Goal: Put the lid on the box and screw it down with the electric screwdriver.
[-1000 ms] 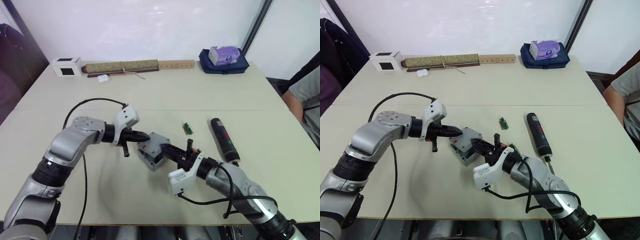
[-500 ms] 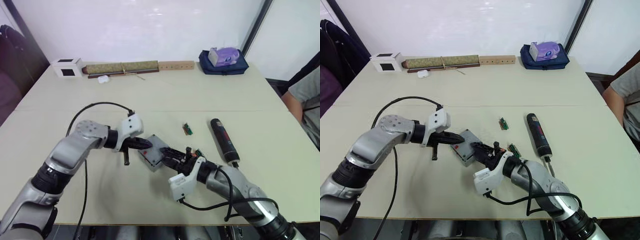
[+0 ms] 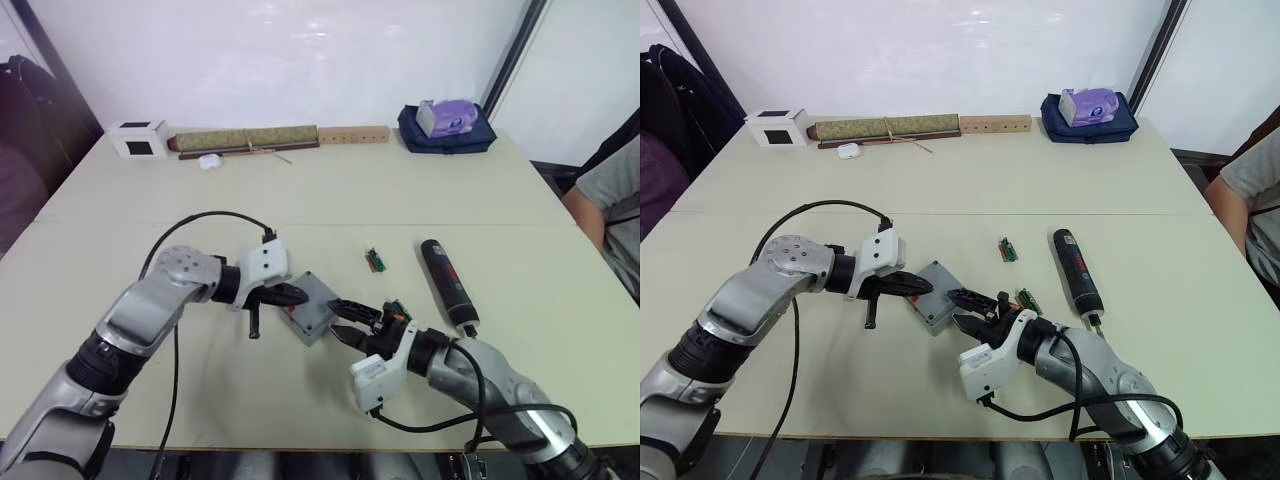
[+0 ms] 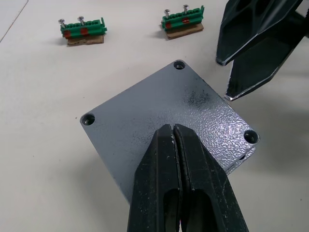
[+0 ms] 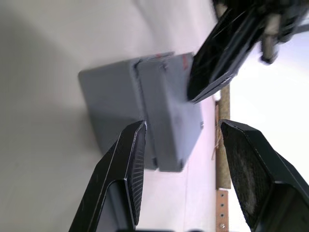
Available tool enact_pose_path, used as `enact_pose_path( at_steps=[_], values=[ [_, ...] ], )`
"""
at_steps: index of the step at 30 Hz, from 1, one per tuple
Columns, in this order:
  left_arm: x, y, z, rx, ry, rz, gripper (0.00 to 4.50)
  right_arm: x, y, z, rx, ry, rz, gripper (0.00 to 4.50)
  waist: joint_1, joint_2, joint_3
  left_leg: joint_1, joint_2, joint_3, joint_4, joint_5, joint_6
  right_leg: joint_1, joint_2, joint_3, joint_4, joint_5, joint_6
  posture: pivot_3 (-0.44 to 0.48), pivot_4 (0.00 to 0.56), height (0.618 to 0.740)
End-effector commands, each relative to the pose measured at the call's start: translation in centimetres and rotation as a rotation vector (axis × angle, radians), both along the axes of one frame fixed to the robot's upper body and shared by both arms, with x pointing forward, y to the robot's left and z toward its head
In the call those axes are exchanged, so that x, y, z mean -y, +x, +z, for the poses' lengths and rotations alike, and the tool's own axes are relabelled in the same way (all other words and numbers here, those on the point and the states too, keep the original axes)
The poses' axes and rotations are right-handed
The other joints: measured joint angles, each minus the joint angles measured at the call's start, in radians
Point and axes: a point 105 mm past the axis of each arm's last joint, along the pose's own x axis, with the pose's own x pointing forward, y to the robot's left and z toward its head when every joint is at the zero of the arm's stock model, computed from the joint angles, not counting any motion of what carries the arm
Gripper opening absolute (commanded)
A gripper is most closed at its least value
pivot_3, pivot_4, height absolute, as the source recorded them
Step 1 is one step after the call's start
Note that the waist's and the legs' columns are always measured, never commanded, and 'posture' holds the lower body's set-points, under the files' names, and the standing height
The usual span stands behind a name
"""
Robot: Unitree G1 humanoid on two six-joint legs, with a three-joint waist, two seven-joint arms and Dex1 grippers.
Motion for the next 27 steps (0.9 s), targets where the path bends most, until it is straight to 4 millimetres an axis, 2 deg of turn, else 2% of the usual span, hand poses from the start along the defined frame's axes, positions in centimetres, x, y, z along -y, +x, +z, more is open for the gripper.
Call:
enact_pose_path(
  at_steps=[1,4,8,18,21,24,27],
  values=[
    [-0.4,-1.3,-3.5,-0.129,0.069,-0.010,0.00,0.5,0.2,1.0,0.003,0.036,-0.023,2.48,0.000,0.000,0.000,0.000,0.000,0.000,0.000,0.000,0.000,0.000,0.000,0.000,0.000,0.000,0.000,0.000,0.150,0.740],
    [-0.4,-0.9,-2.9,-0.101,0.044,-0.002,0.00,0.7,0.5,1.0,-0.029,0.080,-0.051,1.70,0.000,0.000,0.000,0.001,0.000,0.000,0.000,0.000,0.000,0.001,0.000,0.000,0.000,0.000,0.000,0.000,0.150,0.740],
    [-0.7,-0.1,-1.9,-0.063,0.015,0.016,0.00,1.2,0.8,1.1,-0.061,0.113,-0.082,0.01,0.000,0.000,0.000,0.001,0.000,0.000,0.000,0.000,0.000,0.001,0.000,0.000,0.000,0.000,0.000,0.000,0.150,0.740],
    [0.0,-0.2,1.8,-0.067,-0.111,-0.018,0.00,1.7,0.7,0.3,-0.154,0.119,-0.089,0.01,-0.001,0.000,0.000,-0.001,0.001,0.000,0.000,0.000,0.000,-0.001,0.000,0.000,0.000,0.000,0.000,0.000,0.150,0.740],
    [-0.6,-0.2,4.0,-0.105,-0.146,-0.022,0.00,1.8,0.8,0.0,-0.165,0.108,-0.085,0.01,-0.001,-0.001,0.001,-0.003,0.001,0.000,0.000,0.000,0.000,-0.003,0.000,0.000,0.000,0.000,0.000,0.000,0.150,0.740],
    [-1.1,-0.4,5.2,-0.121,-0.143,-0.036,0.00,1.7,0.5,-0.4,-0.201,0.102,-0.063,0.01,-0.002,-0.002,0.002,-0.004,0.001,0.000,0.000,0.000,0.000,-0.005,0.001,0.000,0.001,0.000,0.000,0.000,0.150,0.740],
    [-1.0,0.8,7.4,-0.124,-0.230,0.004,0.00,1.7,0.5,-0.8,-0.242,0.100,-0.063,0.01,-0.001,-0.002,0.002,-0.004,0.000,0.000,0.000,0.000,0.000,-0.005,0.000,0.000,0.000,0.000,0.000,0.000,0.150,0.740]
  ],
)
